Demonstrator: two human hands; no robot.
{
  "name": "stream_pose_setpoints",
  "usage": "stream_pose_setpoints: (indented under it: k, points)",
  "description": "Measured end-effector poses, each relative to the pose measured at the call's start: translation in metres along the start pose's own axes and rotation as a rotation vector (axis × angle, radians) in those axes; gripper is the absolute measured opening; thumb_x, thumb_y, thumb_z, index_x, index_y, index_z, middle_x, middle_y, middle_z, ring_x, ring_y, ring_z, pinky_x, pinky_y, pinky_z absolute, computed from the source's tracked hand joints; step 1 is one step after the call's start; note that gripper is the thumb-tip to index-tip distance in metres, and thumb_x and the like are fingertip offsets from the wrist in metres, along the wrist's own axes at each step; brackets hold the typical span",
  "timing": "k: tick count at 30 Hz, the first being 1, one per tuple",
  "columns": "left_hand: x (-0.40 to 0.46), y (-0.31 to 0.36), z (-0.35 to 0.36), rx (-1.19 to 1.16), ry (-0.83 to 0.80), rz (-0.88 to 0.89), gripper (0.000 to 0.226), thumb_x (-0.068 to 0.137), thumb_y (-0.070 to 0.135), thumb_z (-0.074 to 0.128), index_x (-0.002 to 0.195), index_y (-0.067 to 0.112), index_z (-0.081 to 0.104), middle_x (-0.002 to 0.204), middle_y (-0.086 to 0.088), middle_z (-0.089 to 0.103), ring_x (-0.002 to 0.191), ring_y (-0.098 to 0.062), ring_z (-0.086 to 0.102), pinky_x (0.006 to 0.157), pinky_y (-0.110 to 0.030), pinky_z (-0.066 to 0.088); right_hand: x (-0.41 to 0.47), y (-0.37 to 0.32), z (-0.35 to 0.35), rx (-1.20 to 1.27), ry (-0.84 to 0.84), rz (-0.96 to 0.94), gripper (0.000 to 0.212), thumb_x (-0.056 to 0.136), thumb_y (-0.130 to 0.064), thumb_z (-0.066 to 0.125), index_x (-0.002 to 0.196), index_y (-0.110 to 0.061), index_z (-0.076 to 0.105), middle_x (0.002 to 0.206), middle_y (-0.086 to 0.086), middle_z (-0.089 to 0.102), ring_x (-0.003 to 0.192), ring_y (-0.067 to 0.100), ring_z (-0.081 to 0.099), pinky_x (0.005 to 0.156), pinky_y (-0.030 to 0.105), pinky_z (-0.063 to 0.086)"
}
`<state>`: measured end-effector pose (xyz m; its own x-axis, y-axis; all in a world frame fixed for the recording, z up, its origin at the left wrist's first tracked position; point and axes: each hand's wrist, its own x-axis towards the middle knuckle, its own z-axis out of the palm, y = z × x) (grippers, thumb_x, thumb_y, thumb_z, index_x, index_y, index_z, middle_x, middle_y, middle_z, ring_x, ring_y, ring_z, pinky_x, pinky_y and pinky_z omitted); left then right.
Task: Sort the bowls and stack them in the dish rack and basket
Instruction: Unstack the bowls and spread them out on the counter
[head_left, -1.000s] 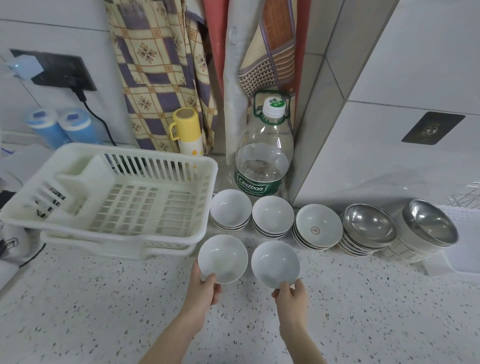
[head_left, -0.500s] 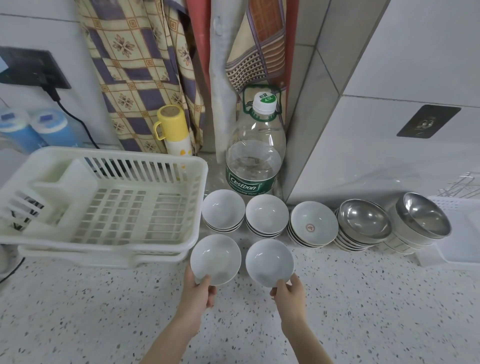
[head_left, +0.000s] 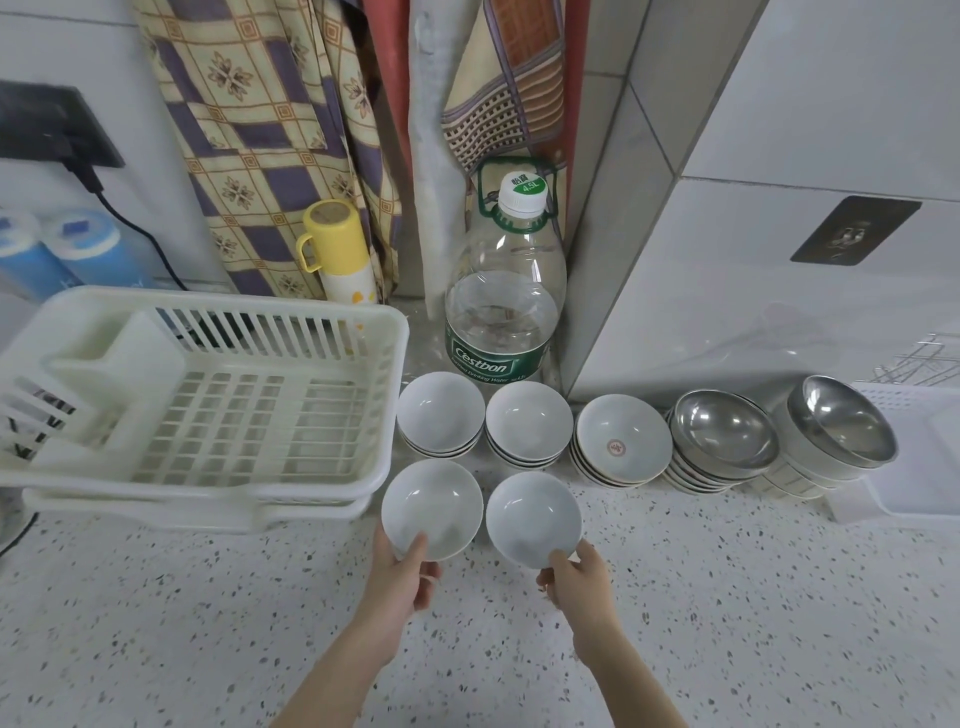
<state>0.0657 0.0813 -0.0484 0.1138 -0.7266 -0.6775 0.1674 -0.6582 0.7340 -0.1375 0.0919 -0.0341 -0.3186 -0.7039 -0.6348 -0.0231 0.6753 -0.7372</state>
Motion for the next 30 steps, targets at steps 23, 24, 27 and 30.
stream_pose_setpoints:
  k: [23,24,27,30]
  points:
    - [0.03,0.077,0.057,-0.012,0.131,0.085,0.066,0.099,0.041,0.051,0.15,0.037,0.01,0.086,-0.009,0.075,0.033,-0.013,0.045,0.035,-0.018,0.027,0.044,-0.085,0.037,-0.033,0.115,-0.001,0.035,0.096,-0.036,0.044,0.098,-0.004,0.059,0.08,-0.002,0.069,0.062,0.016,0.045,0.062,0.034,0.037]
    - [0.032,0.08,0.058,-0.013,0.133,0.094,0.065,0.099,0.042,0.051,0.149,0.039,0.01,0.086,-0.008,0.075,0.033,-0.014,0.044,0.035,-0.018,0.026,0.046,-0.086,0.039,-0.028,0.118,0.004,0.034,0.097,-0.035,0.043,0.092,-0.006,0.059,0.079,-0.002,0.068,0.062,0.018,0.046,0.064,0.035,0.037]
    - [0.037,0.085,0.059,-0.053,0.132,0.072,0.047,0.099,0.043,0.051,0.136,0.045,0.021,0.085,-0.009,0.075,0.033,-0.014,0.039,0.036,-0.019,0.024,0.051,-0.089,0.044,-0.01,0.127,-0.001,0.031,0.097,-0.03,0.043,0.076,-0.012,0.055,0.076,0.001,0.067,0.059,0.018,0.047,0.063,0.035,0.038]
    - [0.041,0.088,0.058,-0.053,0.134,0.057,0.03,0.099,0.037,0.052,0.116,0.04,0.028,0.083,-0.009,0.075,0.033,-0.013,0.036,0.036,-0.019,0.025,0.054,-0.09,0.047,-0.011,0.172,-0.01,0.028,0.095,-0.02,0.044,0.071,-0.008,0.053,0.062,0.003,0.057,0.052,0.016,0.041,0.053,0.029,0.034]
